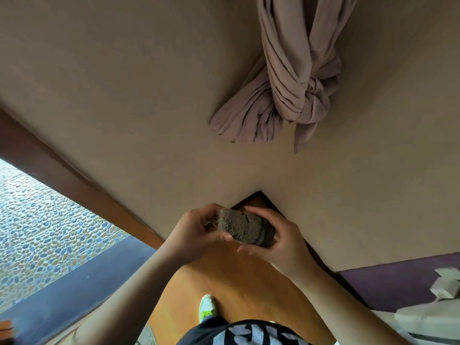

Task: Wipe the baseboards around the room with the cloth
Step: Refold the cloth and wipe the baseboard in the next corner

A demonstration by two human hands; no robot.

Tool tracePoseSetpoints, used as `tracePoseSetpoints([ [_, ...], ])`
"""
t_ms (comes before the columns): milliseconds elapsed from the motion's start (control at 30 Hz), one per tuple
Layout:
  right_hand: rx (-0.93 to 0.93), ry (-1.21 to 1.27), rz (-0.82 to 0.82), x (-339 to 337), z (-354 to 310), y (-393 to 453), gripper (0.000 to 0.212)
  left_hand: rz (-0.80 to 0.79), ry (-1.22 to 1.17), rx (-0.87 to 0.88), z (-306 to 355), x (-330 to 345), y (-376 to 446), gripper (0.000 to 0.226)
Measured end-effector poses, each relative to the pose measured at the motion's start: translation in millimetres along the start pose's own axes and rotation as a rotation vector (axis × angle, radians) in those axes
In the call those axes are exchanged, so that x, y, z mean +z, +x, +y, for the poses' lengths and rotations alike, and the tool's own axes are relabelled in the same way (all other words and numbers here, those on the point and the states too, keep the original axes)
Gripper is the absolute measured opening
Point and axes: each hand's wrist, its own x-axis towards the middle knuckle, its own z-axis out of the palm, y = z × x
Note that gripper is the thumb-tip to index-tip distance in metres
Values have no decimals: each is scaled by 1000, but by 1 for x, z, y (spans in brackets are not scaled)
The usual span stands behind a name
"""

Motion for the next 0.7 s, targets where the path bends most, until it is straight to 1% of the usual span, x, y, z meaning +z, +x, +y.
tracePoseSetpoints([
  [100,-81,-119,18,17,-7,14,60,-26,-45,-22,-12,-17,-2,60],
  [167,-150,-209,46,23,-11,22,53,-41,-94,-20,-18,-23,-2,61],
  [267,-247,-351,66,28,-11,29,50,-62,-93,8,-24,-31,0,56],
  [367,-281,-424,90,28,-10,32,47,-65,-38,46,-28,-38,8,59],
  [433,-291,-428,114,28,-8,33,47,-71,-16,74,-29,-41,14,60],
  [500,-300,-392,119,27,-4,34,48,-94,-24,95,-29,-40,22,56],
  [600,-294,-305,98,21,3,37,55,-125,-74,89,-31,-36,33,51],
  [700,-248,-229,55,12,14,43,54,-127,-109,66,-37,-26,46,52],
])
